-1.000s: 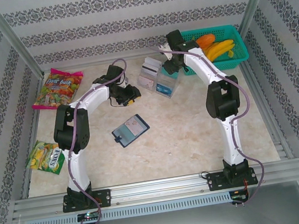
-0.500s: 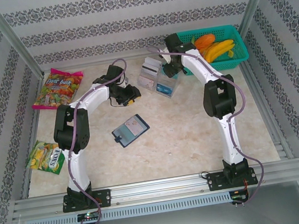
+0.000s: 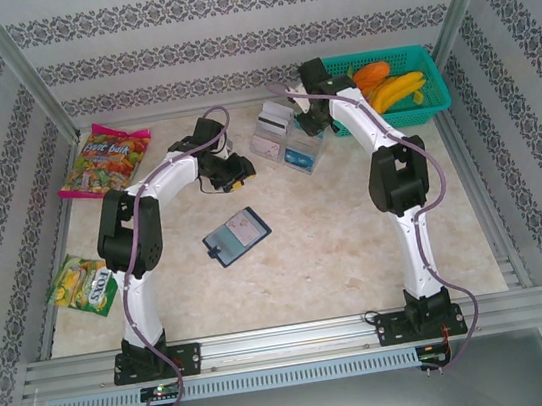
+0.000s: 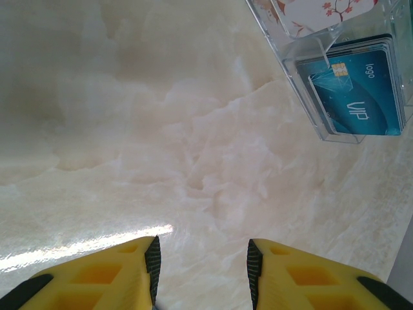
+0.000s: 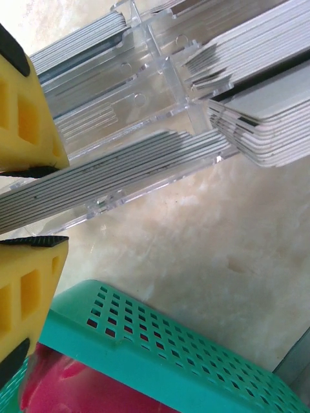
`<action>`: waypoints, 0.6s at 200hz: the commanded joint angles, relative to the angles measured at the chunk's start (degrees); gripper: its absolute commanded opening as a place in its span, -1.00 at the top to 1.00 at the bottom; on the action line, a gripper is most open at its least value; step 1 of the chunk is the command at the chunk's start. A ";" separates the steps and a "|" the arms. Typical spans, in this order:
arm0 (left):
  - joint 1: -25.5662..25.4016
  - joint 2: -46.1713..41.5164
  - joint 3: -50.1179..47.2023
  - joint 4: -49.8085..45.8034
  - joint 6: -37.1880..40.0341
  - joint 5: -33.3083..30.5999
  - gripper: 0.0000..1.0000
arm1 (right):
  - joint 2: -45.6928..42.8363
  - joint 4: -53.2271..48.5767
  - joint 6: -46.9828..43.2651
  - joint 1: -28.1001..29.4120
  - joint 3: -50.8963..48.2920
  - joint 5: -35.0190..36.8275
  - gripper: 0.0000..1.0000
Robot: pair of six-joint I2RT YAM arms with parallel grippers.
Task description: Put the credit cards into the card holder
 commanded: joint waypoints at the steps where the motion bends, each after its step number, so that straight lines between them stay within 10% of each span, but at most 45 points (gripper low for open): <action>1: -0.57 -0.97 0.75 -0.34 -0.22 0.74 0.14 | -2.49 0.60 0.20 0.01 -0.09 0.73 0.38; 120: -0.55 -0.70 1.37 -0.66 -0.22 0.72 0.14 | -3.22 0.95 0.91 -0.95 0.35 -0.68 0.30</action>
